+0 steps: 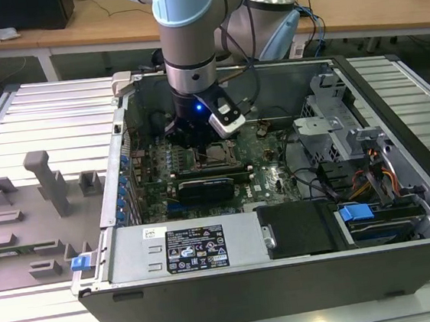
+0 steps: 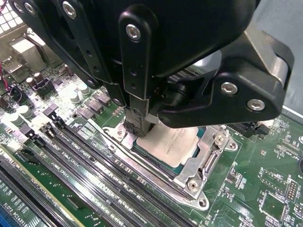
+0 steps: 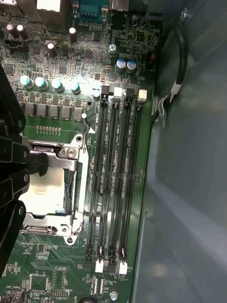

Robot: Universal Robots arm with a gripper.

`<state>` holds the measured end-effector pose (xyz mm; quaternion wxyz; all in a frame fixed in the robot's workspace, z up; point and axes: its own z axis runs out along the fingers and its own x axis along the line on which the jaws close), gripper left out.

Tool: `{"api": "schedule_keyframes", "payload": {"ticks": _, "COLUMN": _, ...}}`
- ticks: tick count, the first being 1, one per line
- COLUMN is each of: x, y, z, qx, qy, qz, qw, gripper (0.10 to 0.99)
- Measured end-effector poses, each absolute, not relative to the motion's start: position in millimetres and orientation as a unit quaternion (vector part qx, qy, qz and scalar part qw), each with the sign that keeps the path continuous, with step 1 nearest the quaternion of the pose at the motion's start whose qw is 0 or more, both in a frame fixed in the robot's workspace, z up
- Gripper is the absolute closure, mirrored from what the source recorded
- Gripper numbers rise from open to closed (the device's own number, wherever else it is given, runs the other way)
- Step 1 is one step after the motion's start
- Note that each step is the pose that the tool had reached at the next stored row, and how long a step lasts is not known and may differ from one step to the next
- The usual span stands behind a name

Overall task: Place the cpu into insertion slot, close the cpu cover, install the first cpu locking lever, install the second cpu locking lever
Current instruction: 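Close the cpu cover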

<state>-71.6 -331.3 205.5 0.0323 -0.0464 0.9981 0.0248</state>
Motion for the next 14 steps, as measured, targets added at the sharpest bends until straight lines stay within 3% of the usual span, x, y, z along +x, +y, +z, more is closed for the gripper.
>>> {"api": "schedule_keyframes", "payload": {"ticks": 14, "x": -75.1, "y": -331.3, "z": 210.9, "qx": -0.048, "qy": 0.998, "qz": 0.033, "qw": 0.034, "gripper": 0.98}}
